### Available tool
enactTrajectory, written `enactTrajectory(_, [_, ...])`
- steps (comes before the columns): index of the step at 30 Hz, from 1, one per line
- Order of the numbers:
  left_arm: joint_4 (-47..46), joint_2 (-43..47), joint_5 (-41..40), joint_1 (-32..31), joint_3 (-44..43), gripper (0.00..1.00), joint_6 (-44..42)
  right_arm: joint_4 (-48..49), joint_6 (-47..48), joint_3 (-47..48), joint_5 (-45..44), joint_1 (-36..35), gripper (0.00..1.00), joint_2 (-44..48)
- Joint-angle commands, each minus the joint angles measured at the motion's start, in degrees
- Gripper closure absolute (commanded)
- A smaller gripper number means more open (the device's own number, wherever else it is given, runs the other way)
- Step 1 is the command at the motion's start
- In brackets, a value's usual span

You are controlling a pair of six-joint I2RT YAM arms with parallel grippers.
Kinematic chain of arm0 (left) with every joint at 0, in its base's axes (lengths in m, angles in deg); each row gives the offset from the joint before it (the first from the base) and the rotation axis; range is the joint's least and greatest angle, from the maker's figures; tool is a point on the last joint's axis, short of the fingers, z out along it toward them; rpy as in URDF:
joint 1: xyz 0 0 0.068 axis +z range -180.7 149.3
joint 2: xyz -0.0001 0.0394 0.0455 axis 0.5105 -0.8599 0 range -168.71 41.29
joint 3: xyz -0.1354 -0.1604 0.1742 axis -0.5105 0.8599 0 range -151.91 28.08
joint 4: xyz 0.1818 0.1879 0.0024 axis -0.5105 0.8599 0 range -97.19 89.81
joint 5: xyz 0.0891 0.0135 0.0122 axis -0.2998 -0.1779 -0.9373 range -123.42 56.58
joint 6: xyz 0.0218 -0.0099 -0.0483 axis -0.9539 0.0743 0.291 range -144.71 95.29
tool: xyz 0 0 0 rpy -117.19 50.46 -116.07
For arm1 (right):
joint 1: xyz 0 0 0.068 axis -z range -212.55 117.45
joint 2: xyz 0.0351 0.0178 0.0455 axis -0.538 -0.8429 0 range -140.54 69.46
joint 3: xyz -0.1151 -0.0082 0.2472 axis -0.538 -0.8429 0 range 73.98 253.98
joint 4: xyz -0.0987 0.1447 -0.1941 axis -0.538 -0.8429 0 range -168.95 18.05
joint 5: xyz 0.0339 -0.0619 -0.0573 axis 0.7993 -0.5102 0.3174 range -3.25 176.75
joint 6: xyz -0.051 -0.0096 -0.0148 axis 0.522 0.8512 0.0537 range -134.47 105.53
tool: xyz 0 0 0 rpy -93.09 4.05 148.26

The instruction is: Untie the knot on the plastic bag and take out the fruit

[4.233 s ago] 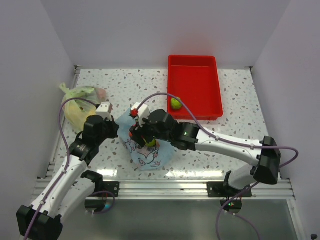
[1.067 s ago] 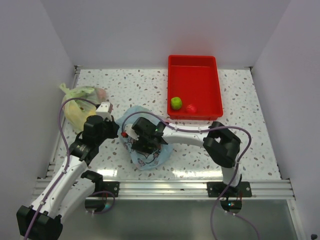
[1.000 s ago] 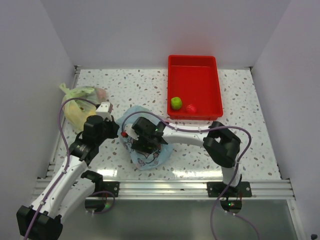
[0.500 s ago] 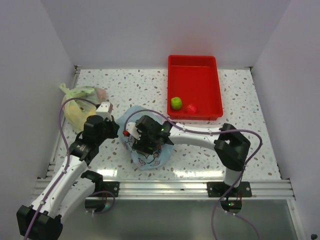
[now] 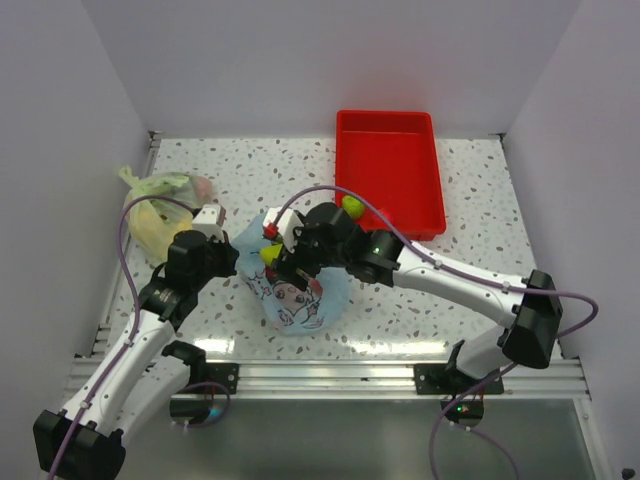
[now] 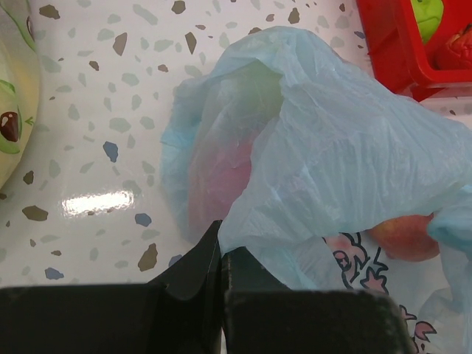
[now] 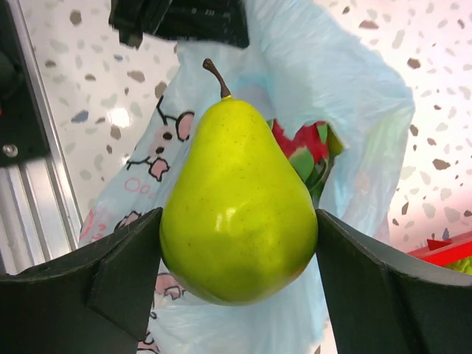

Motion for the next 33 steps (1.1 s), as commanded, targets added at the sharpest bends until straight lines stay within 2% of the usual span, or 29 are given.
enactTrajectory(1, [-1.9,0.1,0.8,0.3,-0.1,1.00,-1.3,6.0,-4.1,1.6,4.3,2.2,0.72,3.1])
enactTrajectory(4, [-1.9,0.1,0.8,0.4,-0.1,1.00,-1.3,8.3,-5.1,1.0,0.4,3.6,0.72,4.3])
enactTrajectory(9, [-1.8,0.5,0.7,0.4,-0.1,1.00,-1.3,10.8,-5.9,-1.3,-14.5,9.1,0.71,5.4])
enactTrajectory(15, [-1.7,0.5,0.7,0.4,-0.1,1.00,-1.3,7.9,-13.7,-1.6,-24.2,24.1,0.69,2.2])
enactTrajectory(18, [-1.8,0.5,0.8,0.4,-0.1,1.00,-1.3,8.2,-18.0,-2.3,-23.6,31.4,0.68,-0.4])
enactTrajectory(21, [-1.8,0.4,0.7,0.4,-0.1,1.00,-1.3,7.5,-22.6,-1.6,-22.2,39.3,0.63,-4.3])
enactTrajectory(25, [-1.8,0.6,0.5,0.3,-0.1,1.00,-1.3,5.8,-26.5,-0.2,-18.4,43.7,0.56,-10.1])
enactTrajectory(28, [-2.0,0.4,0.7,0.4,-0.2,1.00,-1.3,3.7,-27.2,1.7,-18.9,44.6,0.44,-13.8])
enactTrajectory(29, [-1.8,0.4,0.7,0.4,-0.1,1.00,-1.3,3.4,-27.3,2.1,-19.6,44.7,0.35,-14.3])
enactTrajectory(31, [-1.9,0.4,0.8,0.4,-0.1,1.00,-1.3,3.4,-28.0,1.6,-20.0,45.1,0.24,-15.3])
enactTrajectory(32, [-1.8,0.4,0.8,0.4,-0.1,1.00,-1.3,3.2,-28.3,1.5,-20.5,45.2,0.11,-15.5])
enactTrajectory(33, [-1.9,0.5,0.8,0.4,-0.1,1.00,-1.3,3.0,-28.5,1.4,-21.0,45.3,0.06,-15.5])
